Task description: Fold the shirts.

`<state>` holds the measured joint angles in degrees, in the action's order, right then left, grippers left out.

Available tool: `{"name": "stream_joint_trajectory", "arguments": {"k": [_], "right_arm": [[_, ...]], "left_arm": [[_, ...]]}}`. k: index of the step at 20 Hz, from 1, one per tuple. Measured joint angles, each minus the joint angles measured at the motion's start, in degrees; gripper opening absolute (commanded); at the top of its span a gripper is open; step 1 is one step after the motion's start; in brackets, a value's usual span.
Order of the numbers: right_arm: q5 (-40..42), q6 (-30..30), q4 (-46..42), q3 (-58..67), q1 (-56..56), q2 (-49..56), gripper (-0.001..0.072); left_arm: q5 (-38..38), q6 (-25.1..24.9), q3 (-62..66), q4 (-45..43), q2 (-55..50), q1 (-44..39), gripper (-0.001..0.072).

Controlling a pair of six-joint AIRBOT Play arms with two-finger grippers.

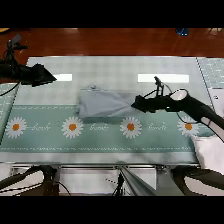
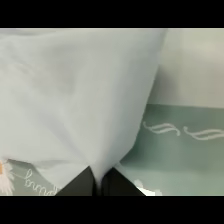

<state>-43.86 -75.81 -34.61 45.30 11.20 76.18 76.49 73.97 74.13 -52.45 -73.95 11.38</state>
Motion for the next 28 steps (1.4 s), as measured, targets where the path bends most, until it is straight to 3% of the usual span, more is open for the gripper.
{"name": "stream_joint_trajectory", "arguments": {"k": [4, 8, 15, 21, 28], "right_arm": [[-9.8, -2.6, -7.9, 3.4, -12.7, -11.8, 0.0021], [-25.5, -5.3, -17.6, 11.7, -31.2, -22.7, 0.0021], [-43.4, -7.0, -31.5, 27.2, -58.0, -29.9, 0.0021], [-54.1, -8.7, -44.1, 30.9, -67.7, -30.3, 0.0021], [-60.2, -10.9, -61.4, 30.5, -70.6, -31.0, 0.0021]], "left_arm": [[-1.0, 0.0, 0.0, -1.3, -0.4, 0.0, 0.0329], [-3.8, 0.0, 0.0, -2.1, -1.2, 0.0, 0.0329], [-8.6, 0.2, 0.0, -3.8, -3.2, 0.4, 0.0329], [-11.9, 0.2, 0.0, -4.5, -5.7, 2.1, 0.0329], [-27.8, 0.2, 0.0, -4.5, -9.3, 4.9, 0.0328]]}}
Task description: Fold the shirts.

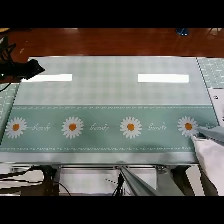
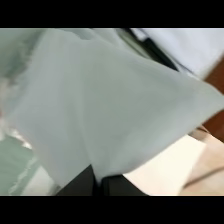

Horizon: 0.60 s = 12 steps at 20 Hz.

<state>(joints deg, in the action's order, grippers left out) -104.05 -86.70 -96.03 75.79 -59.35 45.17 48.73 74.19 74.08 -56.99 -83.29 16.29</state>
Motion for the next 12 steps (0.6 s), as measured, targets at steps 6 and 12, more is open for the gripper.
{"name": "stream_joint_trajectory", "arguments": {"k": [6, 12], "right_arm": [[-1.7, 0.7, -12.3, -7.4, -0.3, -2.3, 0.0022], [-2.1, 6.6, -24.0, -23.0, -0.3, -7.0, 0.0215]], "left_arm": [[-16.1, 0.0, 0.1, 0.0, -1.1, 3.3, 0.0328], [-21.4, 0.0, 0.2, 0.0, -1.3, 7.5, 0.0328]]}}
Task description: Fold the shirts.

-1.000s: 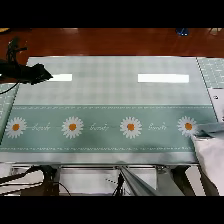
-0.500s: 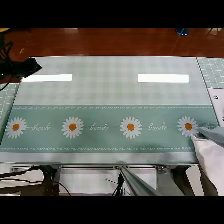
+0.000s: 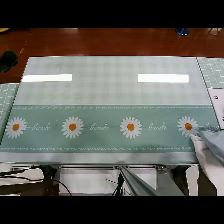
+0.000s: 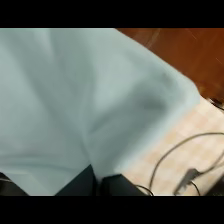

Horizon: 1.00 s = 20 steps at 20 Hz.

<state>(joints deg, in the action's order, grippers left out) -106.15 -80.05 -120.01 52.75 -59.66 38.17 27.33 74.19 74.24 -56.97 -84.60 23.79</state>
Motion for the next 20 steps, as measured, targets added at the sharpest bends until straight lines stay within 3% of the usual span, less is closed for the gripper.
{"name": "stream_joint_trajectory", "arguments": {"k": [1, 3, 6, 7, 8, 13, 17, 18, 19, 20], "right_arm": [[0.0, 0.7, -1.9, -2.1, 0.0, -0.3, 0.0307], [0.8, 1.7, -4.8, -5.2, 0.0, -0.9, 0.0409], [3.0, 2.5, -8.3, -7.2, 0.0, -1.3, 0.0420], [4.7, 2.4, -8.0, -7.4, 0.0, -1.3, 0.0420], [6.5, 2.0, -6.5, -7.3, 0.0, -1.3, 0.0420], [15.6, 2.4, 11.9, 0.6, 5.3, 1.8, 0.0416], [20.2, 1.3, 26.7, 12.0, 19.8, 9.9, 0.0418], [21.7, 0.5, 29.7, 14.7, 24.6, 12.4, 0.0447], [23.4, -0.2, 31.9, 16.7, 29.2, 14.6, 0.0555], [24.9, -0.8, 33.4, 18.4, 34.1, 17.0, 0.0599]], "left_arm": [[-0.3, 0.0, 0.0, 0.0, 0.0, 0.7, 0.0328], [-0.7, 0.0, 0.0, 0.0, 0.0, 1.8, 0.0328], [-0.5, 0.0, 0.0, 0.0, 0.0, 2.7, 0.0343], [0.2, 0.0, 0.0, 0.0, 0.0, 2.9, 0.0517], [1.3, -0.1, 0.1, 0.0, 0.0, 3.0, 0.0608], [14.2, -2.3, 3.4, -0.2, 0.1, 1.2, 0.0592], [26.5, -4.0, 8.3, -0.2, 0.2, -6.1, 0.0592], [29.3, -4.2, 9.5, -0.4, 0.2, -8.7, 0.0592], [32.5, -4.3, 10.9, -1.2, 0.2, -11.7, 0.0592], [35.7, -4.3, 12.1, -2.4, 0.3, -14.7, 0.0592]]}}
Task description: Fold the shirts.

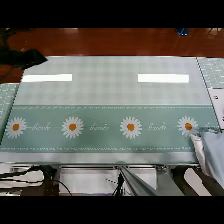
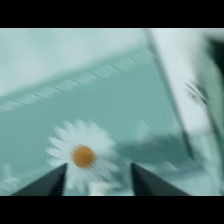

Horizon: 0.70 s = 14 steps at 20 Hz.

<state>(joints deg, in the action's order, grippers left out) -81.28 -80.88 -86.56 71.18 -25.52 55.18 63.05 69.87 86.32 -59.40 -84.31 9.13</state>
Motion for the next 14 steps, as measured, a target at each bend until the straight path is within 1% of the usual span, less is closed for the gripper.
{"name": "stream_joint_trajectory", "arguments": {"k": [2, 3, 4, 5, 9, 11, 14], "right_arm": [[1.9, -0.9, 2.3, 2.1, 8.6, 4.2, 0.0599], [2.2, -1.1, 3.0, 2.8, 12.7, 6.3, 0.0599], [2.6, -1.3, 3.7, 3.2, 16.4, 8.3, 0.0599], [2.5, -1.6, 4.0, 3.5, 19.5, 10.1, 0.0599], [2.3, -2.6, 5.7, 4.2, 28.4, 14.6, 0.0598], [2.6, -2.6, 6.2, 4.3, 30.6, 15.5, 0.0597], [2.8, -2.7, 6.6, 4.4, 32.1, 16.1, 0.0597]], "left_arm": [[6.3, 1.5, 1.7, -4.3, 0.2, -6.5, 0.0597], [9.1, 2.8, 2.2, -6.7, 0.3, -9.9, 0.0668], [11.3, 4.2, 2.6, -9.1, 0.4, -13.1, 0.0715], [13.4, 6.0, 2.9, -11.4, 0.4, -16.6, 0.0716], [16.4, 12.1, 3.4, -18.6, 0.4, -28.3, 0.0712], [16.7, 13.6, 3.5, -21.5, 0.3, -32.0, 0.0710], [17.0, 14.8, 3.5, -23.3, 0.3, -35.1, 0.0710]]}}
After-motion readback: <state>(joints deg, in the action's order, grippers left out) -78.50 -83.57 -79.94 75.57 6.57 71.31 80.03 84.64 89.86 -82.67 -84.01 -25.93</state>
